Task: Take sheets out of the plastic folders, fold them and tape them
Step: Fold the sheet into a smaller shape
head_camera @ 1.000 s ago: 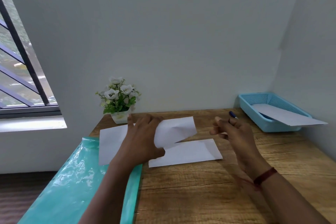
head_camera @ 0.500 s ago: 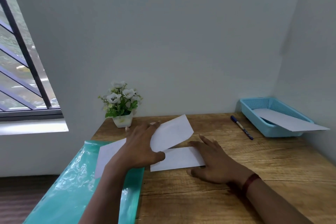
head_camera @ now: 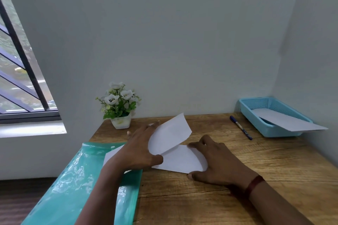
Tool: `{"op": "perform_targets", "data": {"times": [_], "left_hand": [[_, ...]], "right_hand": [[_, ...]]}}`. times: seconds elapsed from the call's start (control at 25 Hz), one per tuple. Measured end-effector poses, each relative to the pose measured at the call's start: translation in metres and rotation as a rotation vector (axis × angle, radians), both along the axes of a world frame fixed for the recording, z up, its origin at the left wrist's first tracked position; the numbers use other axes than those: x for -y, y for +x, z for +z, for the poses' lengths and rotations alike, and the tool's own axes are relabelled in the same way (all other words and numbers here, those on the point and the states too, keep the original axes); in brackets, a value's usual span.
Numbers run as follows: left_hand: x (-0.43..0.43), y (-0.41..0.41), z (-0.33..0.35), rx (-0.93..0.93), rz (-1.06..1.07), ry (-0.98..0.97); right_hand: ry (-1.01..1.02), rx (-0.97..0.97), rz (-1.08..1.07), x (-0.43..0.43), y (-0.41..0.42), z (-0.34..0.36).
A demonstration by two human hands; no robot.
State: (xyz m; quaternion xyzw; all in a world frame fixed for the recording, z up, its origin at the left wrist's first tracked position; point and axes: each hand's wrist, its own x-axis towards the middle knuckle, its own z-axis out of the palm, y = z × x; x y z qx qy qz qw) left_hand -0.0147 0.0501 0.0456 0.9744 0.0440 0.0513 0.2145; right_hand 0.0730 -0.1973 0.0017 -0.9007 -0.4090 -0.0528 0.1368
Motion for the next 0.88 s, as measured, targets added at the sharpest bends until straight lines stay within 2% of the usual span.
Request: {"op": "perform_targets", "data": {"times": [0.2, 0.36, 0.48, 0.6, 0.68, 0.76, 0.88], "left_hand": [[-0.005, -0.001, 0.000, 0.132, -0.017, -0.105], [-0.006, -0.004, 0.001, 0.190, -0.034, -0.095], [-0.004, -0.005, 0.004, 0.172, -0.025, -0.041], [-0.001, -0.006, 0.005, 0.157, -0.010, -0.014], [-0.002, -0.005, 0.004, 0.139, -0.012, -0.007], [-0.002, -0.004, 0.004, 0.124, -0.019, -0.003], [-0.002, -0.003, 0.002, 0.098, -0.025, -0.010]], "right_hand": [[0.108, -0.159, -0.139, 0.005, 0.004, 0.004], [0.270, -0.117, -0.274, 0.021, 0.020, 0.015], [0.606, -0.202, -0.411, 0.037, 0.029, 0.026], [1.013, -0.437, -0.461, 0.051, 0.031, 0.036], [1.206, -0.576, -0.444, 0.056, 0.029, 0.043], [1.339, -0.651, -0.448, 0.058, 0.027, 0.047], [1.422, -0.700, -0.439, 0.055, 0.024, 0.049]]}}
